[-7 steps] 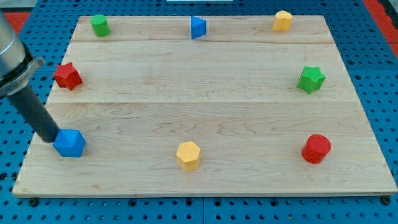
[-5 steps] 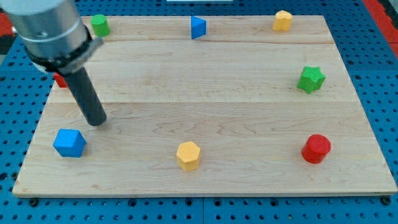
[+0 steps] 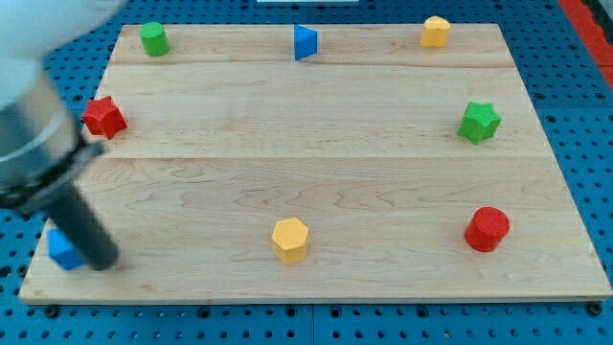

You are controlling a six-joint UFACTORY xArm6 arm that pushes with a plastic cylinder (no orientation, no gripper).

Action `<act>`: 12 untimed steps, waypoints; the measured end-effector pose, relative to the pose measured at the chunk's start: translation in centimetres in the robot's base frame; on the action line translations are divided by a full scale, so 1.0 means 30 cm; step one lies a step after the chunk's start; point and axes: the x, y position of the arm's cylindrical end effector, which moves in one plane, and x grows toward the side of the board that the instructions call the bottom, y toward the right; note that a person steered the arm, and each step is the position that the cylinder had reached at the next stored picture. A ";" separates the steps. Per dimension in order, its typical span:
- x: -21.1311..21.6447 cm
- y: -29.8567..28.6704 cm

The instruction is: Place the cube below the red star

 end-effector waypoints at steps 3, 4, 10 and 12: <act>0.128 0.227; 0.123 -0.137; -0.022 -0.234; -0.189 -0.244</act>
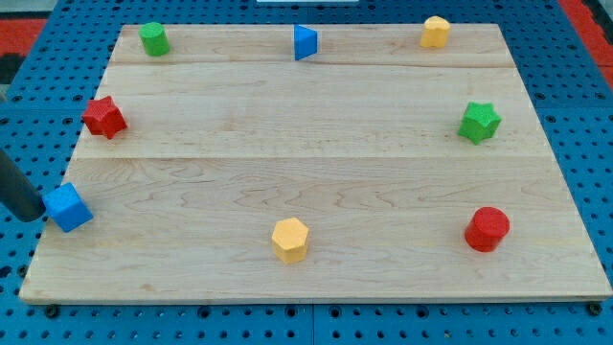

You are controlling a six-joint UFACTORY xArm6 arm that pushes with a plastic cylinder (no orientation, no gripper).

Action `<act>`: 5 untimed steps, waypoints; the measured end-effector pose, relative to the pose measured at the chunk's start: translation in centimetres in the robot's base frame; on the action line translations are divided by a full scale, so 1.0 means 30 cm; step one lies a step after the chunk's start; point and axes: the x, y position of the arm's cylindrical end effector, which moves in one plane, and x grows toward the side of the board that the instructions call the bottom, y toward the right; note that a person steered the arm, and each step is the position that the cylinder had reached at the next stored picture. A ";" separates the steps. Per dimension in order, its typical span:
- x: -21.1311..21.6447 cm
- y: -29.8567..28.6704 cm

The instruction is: Place the cube below the red star

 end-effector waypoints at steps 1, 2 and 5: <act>-0.017 0.092; -0.044 0.205; 0.018 0.437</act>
